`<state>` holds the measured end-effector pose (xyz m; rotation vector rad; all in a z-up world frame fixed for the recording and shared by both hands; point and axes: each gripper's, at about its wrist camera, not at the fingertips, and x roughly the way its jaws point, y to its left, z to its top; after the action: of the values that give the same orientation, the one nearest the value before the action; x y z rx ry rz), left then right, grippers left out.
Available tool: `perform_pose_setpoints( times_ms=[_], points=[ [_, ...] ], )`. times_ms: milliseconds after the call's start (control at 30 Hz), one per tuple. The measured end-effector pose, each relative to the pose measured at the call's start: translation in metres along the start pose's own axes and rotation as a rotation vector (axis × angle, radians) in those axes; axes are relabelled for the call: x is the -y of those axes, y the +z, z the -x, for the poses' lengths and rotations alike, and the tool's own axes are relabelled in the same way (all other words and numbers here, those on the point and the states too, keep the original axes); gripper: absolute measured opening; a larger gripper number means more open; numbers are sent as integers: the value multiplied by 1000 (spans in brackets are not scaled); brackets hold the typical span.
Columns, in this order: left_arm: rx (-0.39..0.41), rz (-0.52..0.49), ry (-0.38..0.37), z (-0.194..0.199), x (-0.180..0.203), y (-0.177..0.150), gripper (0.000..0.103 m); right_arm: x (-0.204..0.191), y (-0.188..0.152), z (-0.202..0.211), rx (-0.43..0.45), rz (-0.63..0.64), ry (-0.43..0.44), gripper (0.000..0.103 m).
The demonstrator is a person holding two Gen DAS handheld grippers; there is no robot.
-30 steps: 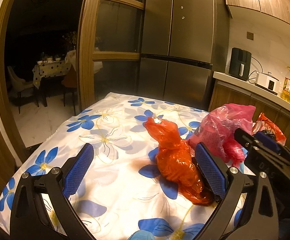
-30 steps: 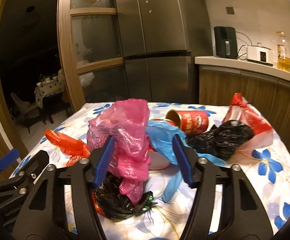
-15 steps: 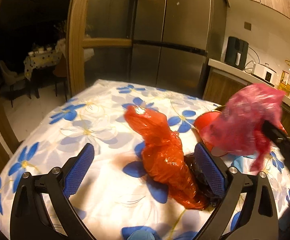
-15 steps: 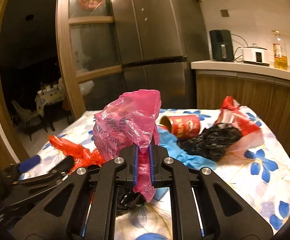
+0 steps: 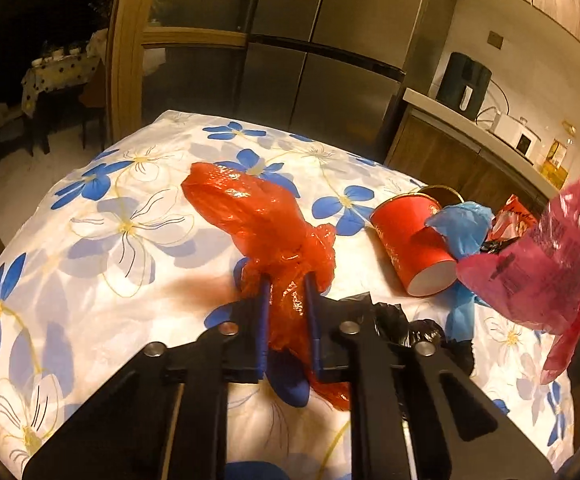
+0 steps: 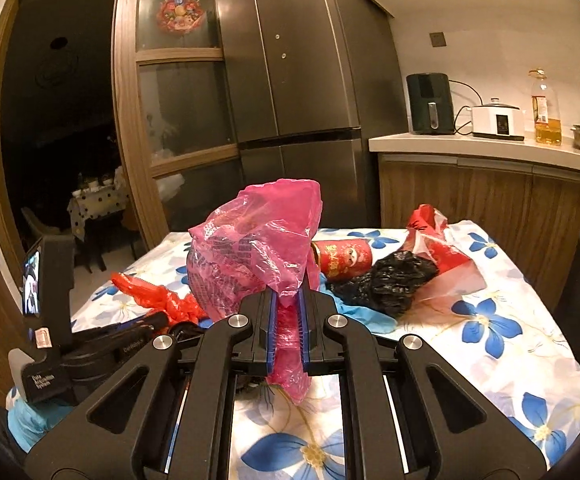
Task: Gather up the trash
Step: 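Grasp the orange bag with the left tool while the right tool grasps the pink bag, then carry the held orange and pink bags over the black bin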
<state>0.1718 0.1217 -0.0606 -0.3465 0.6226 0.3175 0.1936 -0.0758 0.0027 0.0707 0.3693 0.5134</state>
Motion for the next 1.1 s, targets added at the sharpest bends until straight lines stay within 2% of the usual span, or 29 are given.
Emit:
perform_pose_setpoints(
  times_ms=[267,633,933,1100],
  points=[
    [92,56,-13,39,-4,6,9,13,1,20,28,-16,-24,8],
    [226,8,-49,89,27,15,9,33,4,55,73,-44,-64,8],
    [231,-74,-128,97,69,6,9,61,3,86,107,-74,-120,8],
    [221,-139,-188,96,108,-3,9,83,2,101,118,-91,-167,8]
  ],
)
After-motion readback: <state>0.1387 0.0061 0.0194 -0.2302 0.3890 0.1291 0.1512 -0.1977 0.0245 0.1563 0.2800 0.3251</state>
